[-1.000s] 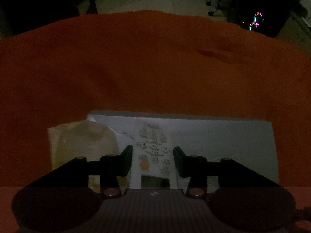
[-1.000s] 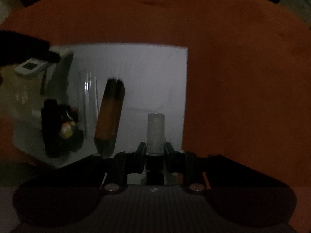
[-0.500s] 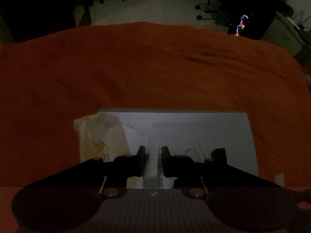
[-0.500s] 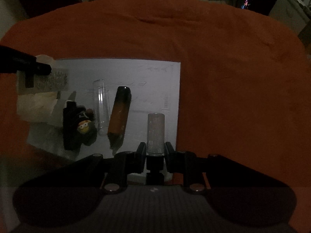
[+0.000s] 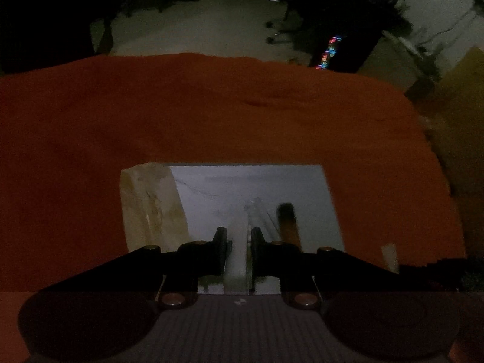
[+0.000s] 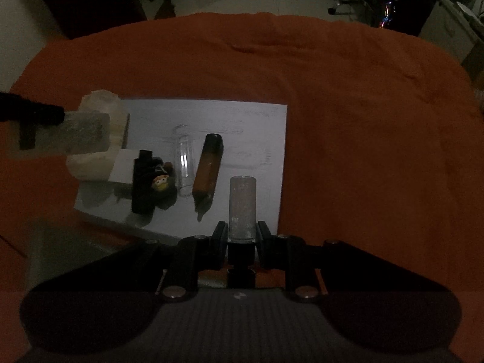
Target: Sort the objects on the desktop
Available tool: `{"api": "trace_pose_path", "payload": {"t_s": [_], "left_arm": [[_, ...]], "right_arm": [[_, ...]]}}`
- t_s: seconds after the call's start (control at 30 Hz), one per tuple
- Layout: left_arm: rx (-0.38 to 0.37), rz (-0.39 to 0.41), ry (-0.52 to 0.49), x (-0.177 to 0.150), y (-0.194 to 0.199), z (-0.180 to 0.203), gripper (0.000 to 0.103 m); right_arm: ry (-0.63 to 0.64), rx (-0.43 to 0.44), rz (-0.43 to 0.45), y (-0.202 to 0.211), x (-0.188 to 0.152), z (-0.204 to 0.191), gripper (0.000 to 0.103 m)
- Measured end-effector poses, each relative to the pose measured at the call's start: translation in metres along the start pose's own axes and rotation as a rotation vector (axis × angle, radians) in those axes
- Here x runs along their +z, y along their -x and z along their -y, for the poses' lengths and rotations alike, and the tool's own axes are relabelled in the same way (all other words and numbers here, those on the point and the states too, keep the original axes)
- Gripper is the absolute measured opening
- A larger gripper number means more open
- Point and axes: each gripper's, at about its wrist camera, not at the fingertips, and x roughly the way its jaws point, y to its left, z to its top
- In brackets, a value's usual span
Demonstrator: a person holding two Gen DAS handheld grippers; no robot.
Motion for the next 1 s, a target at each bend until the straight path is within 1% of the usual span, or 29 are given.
{"api": "trace_pose_path", "payload": {"t_s": [0.07,0.17,0.27,0.37,0.4,0.47,0.57,0.6,0.7,0.8,0.87,0.93,1.0], "left_arm": [[-0.032,0.006,-0.012,-0.009,0.014,0.0,0.014],[-0.071,0.006,-0.023,-0.03,0.032,0.0,0.013],[-0.1,0.001,-0.054,-0.058,0.047,0.003,0.009],[-0.143,-0.008,-0.079,-0.087,0.06,0.01,0.009],[-0.145,-0.012,-0.081,-0.098,0.061,0.012,0.009],[-0.164,-0.04,-0.099,-0.116,0.059,0.017,0.009],[-0.17,-0.077,-0.105,-0.141,0.049,0.016,0.009],[-0.161,-0.084,-0.101,-0.149,0.046,0.014,0.009],[-0.15,-0.118,-0.095,-0.17,0.033,0.007,0.009],[-0.131,-0.155,-0.096,-0.186,0.019,0.001,0.009],[-0.129,-0.191,-0.099,-0.191,0.01,-0.001,0.009],[-0.118,-0.194,-0.103,-0.192,0.007,-0.002,0.009],[-0.115,-0.173,-0.11,-0.183,0.008,-0.003,0.009]], "right_arm": [[0.005,0.003,0.006,0.012,-0.006,0.001,0.022],[0.009,0.031,0.026,0.031,-0.017,0.002,0.022],[0.011,0.059,0.034,0.045,-0.033,-0.002,0.022],[0.026,0.093,0.025,0.051,-0.052,-0.014,0.022],[0.036,0.104,0.016,0.05,-0.059,-0.021,0.022],[0.071,0.131,-0.031,0.043,-0.077,-0.037,0.022],[0.125,0.165,-0.097,0.031,-0.099,-0.059,0.022],[0.14,0.172,-0.118,0.026,-0.106,-0.066,0.022],[0.175,0.179,-0.175,0.008,-0.122,-0.08,0.022],[0.188,0.166,-0.225,-0.01,-0.132,-0.086,0.022],[0.191,0.15,-0.242,-0.018,-0.133,-0.086,0.022],[0.182,0.139,-0.244,-0.024,-0.133,-0.084,0.022],[0.165,0.132,-0.242,-0.031,-0.131,-0.081,0.022]]}}
